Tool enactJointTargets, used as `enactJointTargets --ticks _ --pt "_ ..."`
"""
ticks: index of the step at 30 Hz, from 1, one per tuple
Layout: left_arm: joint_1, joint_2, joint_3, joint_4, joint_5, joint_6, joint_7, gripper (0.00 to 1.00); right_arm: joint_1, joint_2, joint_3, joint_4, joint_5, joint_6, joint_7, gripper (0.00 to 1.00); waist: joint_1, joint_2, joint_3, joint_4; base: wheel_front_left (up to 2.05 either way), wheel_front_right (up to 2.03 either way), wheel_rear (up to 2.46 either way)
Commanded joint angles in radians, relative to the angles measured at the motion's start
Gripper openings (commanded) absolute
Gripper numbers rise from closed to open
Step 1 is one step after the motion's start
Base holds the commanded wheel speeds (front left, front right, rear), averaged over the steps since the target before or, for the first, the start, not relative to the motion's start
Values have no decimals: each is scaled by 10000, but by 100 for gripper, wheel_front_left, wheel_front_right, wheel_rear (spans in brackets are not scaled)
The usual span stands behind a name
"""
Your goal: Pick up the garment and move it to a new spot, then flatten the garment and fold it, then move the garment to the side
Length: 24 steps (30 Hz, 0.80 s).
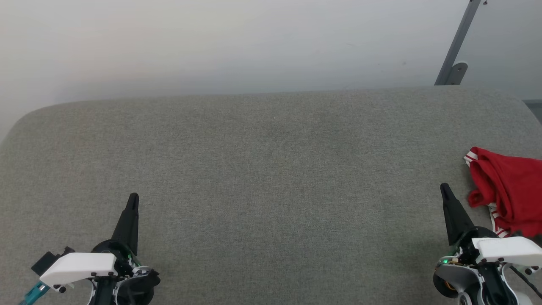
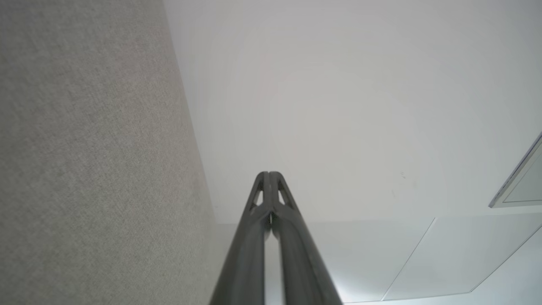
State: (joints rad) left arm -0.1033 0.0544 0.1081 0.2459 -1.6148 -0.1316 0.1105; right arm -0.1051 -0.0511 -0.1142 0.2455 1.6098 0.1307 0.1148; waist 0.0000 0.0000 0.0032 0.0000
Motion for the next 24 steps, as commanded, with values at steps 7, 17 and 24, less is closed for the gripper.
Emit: enactJointTargets --ticks 7,17,24 --pt "-125 -18 35 4 -22 18 33 0 -69 18 -6 -14 46 0 14 0 0 0 -1 0 0 0 0" --pt "-127 -25 43 2 -10 18 39 0 -69 18 -3 -14 47 0 12 0 0 0 -1 0 0 0 0" --pt "-127 -27 45 2 -4 18 45 0 -69 18 -4 -14 48 0 11 0 0 0 -1 0 0 0 0"
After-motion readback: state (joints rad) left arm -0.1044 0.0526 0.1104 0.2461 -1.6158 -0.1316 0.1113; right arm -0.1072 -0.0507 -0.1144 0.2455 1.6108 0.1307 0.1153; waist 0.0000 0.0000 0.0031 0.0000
